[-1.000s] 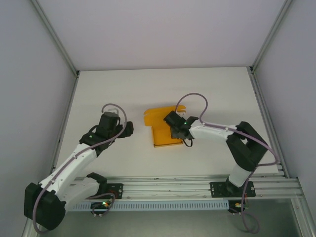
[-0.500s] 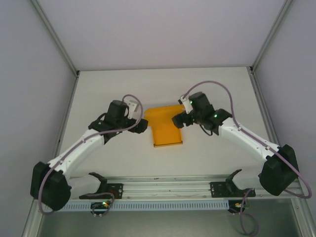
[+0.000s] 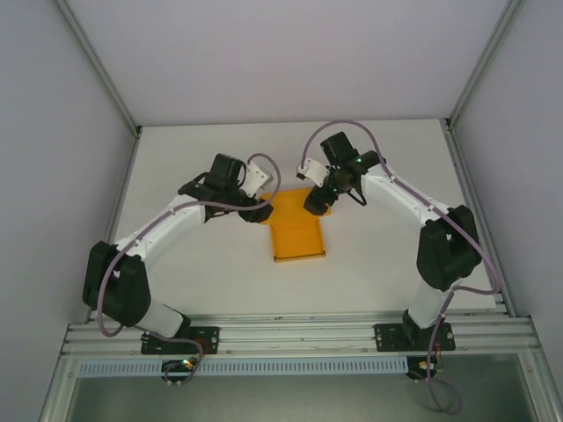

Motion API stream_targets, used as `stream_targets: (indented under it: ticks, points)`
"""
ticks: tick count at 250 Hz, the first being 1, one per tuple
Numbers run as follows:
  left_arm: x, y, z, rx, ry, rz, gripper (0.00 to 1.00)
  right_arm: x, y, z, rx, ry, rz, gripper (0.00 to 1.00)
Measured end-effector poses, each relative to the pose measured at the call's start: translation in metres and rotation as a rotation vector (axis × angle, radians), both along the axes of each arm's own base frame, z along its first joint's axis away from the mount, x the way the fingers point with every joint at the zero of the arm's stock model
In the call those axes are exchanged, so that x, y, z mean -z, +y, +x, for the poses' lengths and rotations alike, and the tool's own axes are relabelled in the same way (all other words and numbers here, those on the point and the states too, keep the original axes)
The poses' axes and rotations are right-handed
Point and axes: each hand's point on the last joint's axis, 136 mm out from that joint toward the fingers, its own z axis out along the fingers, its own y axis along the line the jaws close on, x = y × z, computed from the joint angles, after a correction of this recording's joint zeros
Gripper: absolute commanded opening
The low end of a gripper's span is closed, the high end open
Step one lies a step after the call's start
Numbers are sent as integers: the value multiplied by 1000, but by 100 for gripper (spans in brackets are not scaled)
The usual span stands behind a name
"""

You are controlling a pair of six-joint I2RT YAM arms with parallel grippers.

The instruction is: Assemble paper box

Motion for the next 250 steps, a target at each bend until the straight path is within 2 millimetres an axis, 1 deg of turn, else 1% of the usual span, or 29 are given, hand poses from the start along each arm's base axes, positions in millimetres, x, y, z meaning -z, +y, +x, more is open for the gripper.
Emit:
stream_targets:
  ticks: [19,35,50,57,69,72,83,91,109,131,143,169,190,217,239,250]
  points:
    - [5,-2,3,33,14,29,45,3,-2,0,2,18,-14,74]
    - [12,-3,4,55,34,53,44,7,-4,-4,4,35,-28,73]
    - [19,-2,1,67,57,74,37,8,-6,-6,2,42,-39,63]
    - [21,-2,0,73,64,82,31,9,-7,-6,2,44,-44,58]
    - [25,-1,-2,84,76,96,15,10,-9,-7,4,47,-52,49]
    - [26,0,-3,88,77,100,11,10,-9,-7,5,49,-52,45]
    - [27,0,-4,88,86,106,0,10,-10,-7,-4,45,-61,36]
    - [27,0,-5,92,87,107,0,11,-11,-7,-1,44,-65,27]
    - [24,-1,-4,99,71,117,0,12,-14,-7,9,46,-86,15]
    - [23,-1,-2,95,58,127,0,14,-18,-9,18,55,-100,4]
    - [23,-2,-2,92,52,135,0,14,-18,-10,20,57,-104,0]
    - [19,-3,1,65,33,141,0,10,-18,-10,45,54,-101,0]
    - [13,-3,7,9,6,141,0,2,-17,-7,103,30,-96,0]
    - [1,-3,17,-132,-16,112,0,-11,-14,-3,233,-1,-63,0]
    - [-9,-4,28,-275,-22,43,0,-21,-9,2,353,-27,-9,0]
    - [-12,-5,32,-331,-25,7,0,-23,-8,3,418,-39,18,0]
